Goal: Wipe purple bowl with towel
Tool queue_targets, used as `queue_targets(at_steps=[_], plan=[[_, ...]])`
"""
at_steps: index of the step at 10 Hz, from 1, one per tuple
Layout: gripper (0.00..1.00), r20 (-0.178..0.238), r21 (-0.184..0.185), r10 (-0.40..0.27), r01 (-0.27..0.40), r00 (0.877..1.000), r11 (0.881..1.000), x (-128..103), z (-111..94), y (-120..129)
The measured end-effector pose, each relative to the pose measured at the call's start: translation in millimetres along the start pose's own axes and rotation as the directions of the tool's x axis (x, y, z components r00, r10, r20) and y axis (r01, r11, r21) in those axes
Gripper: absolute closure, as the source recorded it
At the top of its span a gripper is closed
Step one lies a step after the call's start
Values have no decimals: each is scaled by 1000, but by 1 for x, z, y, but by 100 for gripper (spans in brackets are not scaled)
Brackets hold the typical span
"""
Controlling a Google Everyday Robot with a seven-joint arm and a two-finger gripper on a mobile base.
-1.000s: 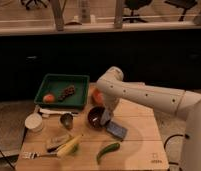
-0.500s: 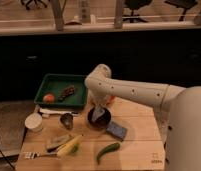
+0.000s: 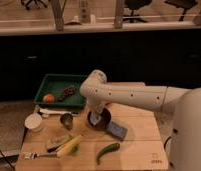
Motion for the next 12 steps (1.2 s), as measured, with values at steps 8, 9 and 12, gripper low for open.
queue_targets(at_steps=[8, 9, 12], plan=[[100, -16, -64, 155, -156, 988, 986, 38, 8, 76], [100, -20, -66, 158, -159, 987, 985, 48, 8, 70], [100, -18, -62, 121, -122, 992, 991, 57, 8, 41]])
